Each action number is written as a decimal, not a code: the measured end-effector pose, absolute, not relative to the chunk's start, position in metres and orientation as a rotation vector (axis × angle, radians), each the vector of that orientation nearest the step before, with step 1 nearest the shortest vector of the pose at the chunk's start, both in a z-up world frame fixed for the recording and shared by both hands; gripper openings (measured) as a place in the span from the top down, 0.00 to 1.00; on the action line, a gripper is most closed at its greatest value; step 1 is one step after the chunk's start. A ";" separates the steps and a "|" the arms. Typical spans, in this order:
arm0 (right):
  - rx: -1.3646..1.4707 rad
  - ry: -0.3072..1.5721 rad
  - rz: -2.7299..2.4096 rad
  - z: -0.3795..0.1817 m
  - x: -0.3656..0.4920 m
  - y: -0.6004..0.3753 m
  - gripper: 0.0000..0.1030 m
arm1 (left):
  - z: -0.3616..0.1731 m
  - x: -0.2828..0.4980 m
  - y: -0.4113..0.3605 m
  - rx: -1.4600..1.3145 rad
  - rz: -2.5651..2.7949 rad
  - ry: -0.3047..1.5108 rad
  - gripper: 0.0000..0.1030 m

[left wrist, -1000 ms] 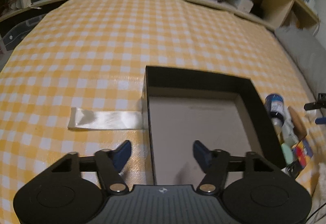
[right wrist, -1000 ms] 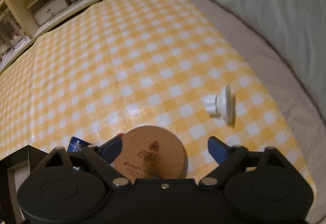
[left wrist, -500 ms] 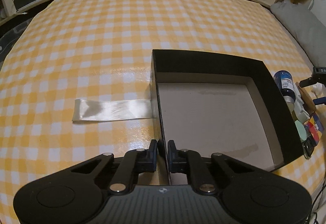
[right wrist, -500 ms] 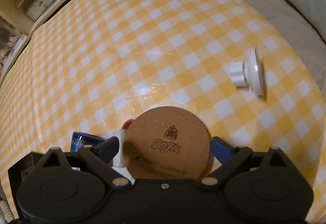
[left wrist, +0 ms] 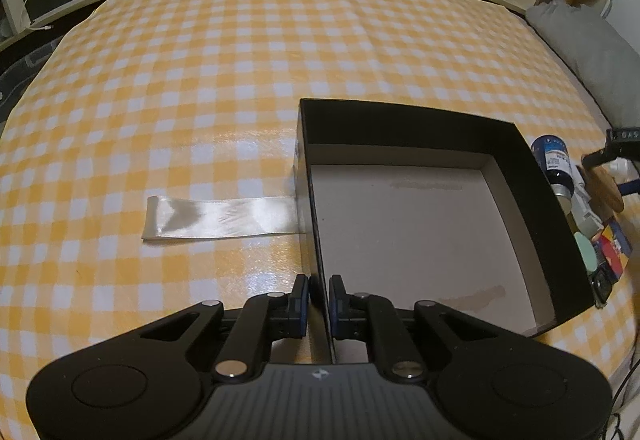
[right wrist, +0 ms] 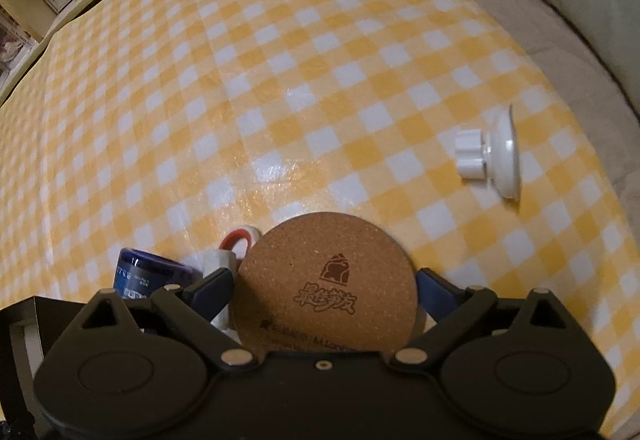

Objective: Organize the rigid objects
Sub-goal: 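Carry the cork coaster into the black box and open the right gripper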

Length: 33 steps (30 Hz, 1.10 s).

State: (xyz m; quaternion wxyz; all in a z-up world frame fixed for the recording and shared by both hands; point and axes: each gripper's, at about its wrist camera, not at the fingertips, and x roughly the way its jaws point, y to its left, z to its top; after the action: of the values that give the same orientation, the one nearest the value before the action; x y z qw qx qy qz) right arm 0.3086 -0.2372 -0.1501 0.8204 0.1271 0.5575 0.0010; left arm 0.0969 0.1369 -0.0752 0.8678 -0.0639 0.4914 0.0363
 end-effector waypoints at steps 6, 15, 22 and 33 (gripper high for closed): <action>0.293 1.041 0.099 -0.104 0.288 -0.215 0.05 | -0.082 0.105 0.105 -0.120 0.048 1.034 0.89; 0.298 1.055 0.526 -0.076 0.231 -0.105 0.05 | -0.085 0.120 0.074 -0.153 0.027 1.046 0.87; 0.236 1.076 0.620 -0.103 0.224 -0.036 0.01 | -0.090 0.128 0.072 -0.176 0.025 1.043 0.86; -0.076 1.259 0.719 -0.126 0.212 -0.014 0.52 | -0.092 0.110 0.079 -0.173 0.015 1.036 0.86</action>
State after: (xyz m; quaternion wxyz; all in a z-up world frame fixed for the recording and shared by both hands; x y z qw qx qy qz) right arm 0.2118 -0.0138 -0.1256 0.7479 -0.0347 0.5757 0.3285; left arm 0.1099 0.0795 -0.0917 0.8652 -0.0824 0.4946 0.0073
